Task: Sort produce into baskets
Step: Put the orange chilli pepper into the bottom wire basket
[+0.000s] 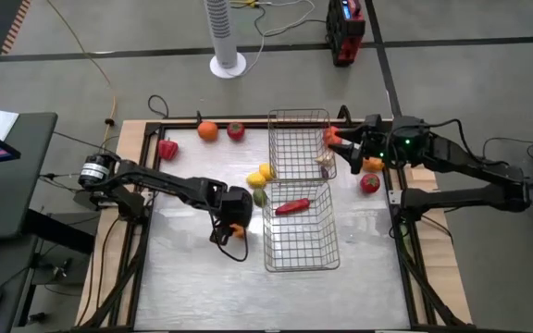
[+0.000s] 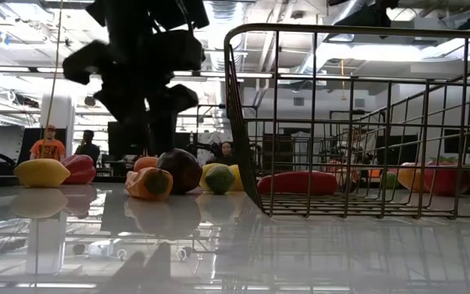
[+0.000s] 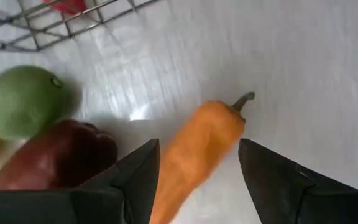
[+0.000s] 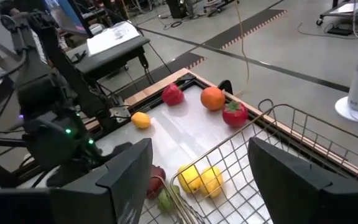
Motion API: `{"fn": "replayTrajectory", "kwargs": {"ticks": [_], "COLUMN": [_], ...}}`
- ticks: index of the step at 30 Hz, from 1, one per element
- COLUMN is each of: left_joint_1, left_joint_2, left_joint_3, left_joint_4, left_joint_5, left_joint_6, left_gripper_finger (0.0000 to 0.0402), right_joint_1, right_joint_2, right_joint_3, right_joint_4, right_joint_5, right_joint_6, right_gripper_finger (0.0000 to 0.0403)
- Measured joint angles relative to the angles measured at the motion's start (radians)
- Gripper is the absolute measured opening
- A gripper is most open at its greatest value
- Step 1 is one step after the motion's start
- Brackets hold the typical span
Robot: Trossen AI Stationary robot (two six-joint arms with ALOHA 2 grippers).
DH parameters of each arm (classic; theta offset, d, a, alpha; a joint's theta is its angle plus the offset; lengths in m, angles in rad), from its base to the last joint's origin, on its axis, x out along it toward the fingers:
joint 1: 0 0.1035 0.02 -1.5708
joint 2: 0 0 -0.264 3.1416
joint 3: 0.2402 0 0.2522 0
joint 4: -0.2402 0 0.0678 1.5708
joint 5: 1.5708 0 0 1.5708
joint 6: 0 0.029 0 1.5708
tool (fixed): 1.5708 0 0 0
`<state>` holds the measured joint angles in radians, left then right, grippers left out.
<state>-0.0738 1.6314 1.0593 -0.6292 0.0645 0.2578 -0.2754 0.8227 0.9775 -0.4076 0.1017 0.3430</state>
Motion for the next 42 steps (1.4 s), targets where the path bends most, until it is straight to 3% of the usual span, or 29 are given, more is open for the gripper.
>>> {"fn": "replayTrajectory", "kwargs": {"ticks": [4, 8, 12, 21, 26, 31, 38, 42], "left_joint_1": [0.005, 0.018, 0.017, 0.018, 0.015, 0.020, 0.056, 0.079], "left_joint_2": [0.000, 0.032, 0.075, 0.142, 0.135, 0.127, 0.127, 0.127], "left_joint_3": [-0.020, -0.022, -0.023, -0.020, -0.015, 0.079, 0.313, 0.446], "left_joint_4": [0.095, 0.051, 0.027, 0.001, -0.032, -0.147, -0.312, -0.320], "left_joint_5": [-0.033, 0.052, 0.066, -0.023, -0.056, -0.062, -0.133, -0.145], "left_joint_6": [0.039, 0.048, 0.117, 0.167, 0.111, -0.002, -0.095, -0.137], "left_gripper_finger": [0.0206, 0.0206, 0.0206, 0.0203, 0.0165, 0.0117, 0.0130, 0.0147], "right_joint_1": [0.011, 0.022, 0.029, 0.033, 0.032, 0.032, 0.031, 0.031], "right_joint_2": [0.000, 0.000, 0.000, 0.000, 0.000, 0.000, -0.008, -0.013], "right_joint_3": [0.000, 0.000, 0.000, 0.000, 0.000, 0.000, 0.000, 0.000], "right_joint_4": [-0.001, -0.003, -0.003, -0.007, -0.006, -0.004, 0.000, 0.005], "right_joint_5": [0.000, 0.000, 0.000, 0.000, 0.000, 0.001, 0.001, 0.002], "right_joint_6": [0.015, 0.026, 0.026, 0.042, 0.042, 0.042, 0.041, 0.040], "right_gripper_finger": [0.0291, 0.0291, 0.0291, 0.0291, 0.0291, 0.0291, 0.0291, 0.0291]}}
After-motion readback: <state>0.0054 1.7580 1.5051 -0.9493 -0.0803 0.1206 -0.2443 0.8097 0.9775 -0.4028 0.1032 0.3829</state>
